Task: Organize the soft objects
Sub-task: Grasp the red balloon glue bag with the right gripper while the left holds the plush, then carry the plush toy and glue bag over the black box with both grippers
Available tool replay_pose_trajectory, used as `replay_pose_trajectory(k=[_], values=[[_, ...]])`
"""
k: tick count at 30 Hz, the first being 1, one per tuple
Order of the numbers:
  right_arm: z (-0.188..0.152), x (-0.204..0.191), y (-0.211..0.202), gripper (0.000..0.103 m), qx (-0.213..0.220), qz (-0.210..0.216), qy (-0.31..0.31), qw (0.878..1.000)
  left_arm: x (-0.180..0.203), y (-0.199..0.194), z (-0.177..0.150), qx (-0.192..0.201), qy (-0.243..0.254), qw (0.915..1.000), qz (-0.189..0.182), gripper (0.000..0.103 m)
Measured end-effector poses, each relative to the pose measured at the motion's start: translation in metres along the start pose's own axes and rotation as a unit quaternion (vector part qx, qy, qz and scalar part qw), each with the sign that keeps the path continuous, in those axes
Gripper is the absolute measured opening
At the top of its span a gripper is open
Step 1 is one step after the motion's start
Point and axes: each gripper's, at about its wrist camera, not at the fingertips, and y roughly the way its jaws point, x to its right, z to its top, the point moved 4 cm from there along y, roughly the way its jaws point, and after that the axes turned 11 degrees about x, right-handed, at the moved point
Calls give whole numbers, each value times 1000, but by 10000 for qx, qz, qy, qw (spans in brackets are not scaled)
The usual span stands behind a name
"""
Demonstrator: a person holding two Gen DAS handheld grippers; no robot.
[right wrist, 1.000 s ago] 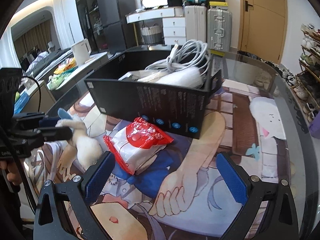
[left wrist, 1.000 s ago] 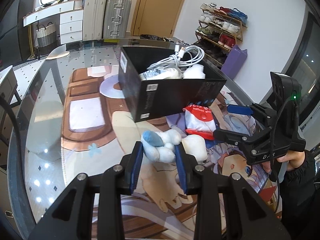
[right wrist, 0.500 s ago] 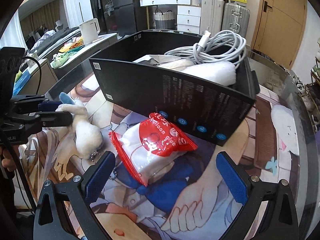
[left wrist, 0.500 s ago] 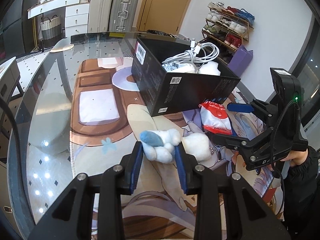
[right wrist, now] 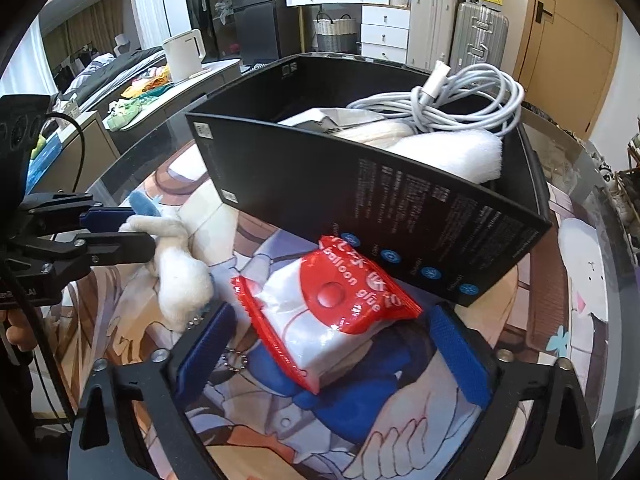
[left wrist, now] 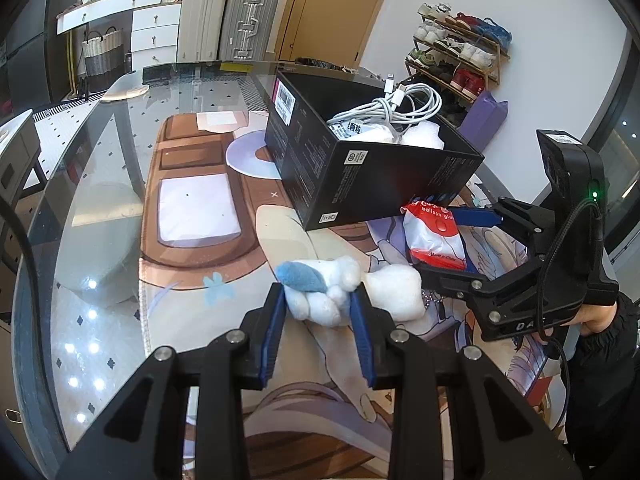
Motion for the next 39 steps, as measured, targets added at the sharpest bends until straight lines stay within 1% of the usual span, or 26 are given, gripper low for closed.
replay_pose_trajectory(k=[1, 4, 9, 12, 17, 24, 39], values=[[1, -1, 0, 88, 21, -6, -14, 10000, 0, 0, 0, 3, -1, 10000, -2, 31], [2, -1, -2, 85, 53, 14, -5, 10000, 1, -2, 0, 14, -13, 10000, -41, 31], [-2, -4, -12, 70, 178, 53, -188, 9997, 5, -3, 0, 48, 2, 10000, -80, 31], [-8, -2, -21, 67, 266, 53, -194, 9994, 6, -4, 1, 57, 5, 9999, -91, 31], [-16, 10, -36, 67, 405, -19, -59, 9992, 8, -5, 1, 72, 27, 9999, -113, 31], [-18, 22, -62, 67, 767, -67, 44, 9970, 16, -9, 3, 117, 74, 9997, -206, 30], [-12, 25, -92, 67, 1138, -101, 40, 9934, 23, -21, 10, 322, 115, 9990, -293, 27]])
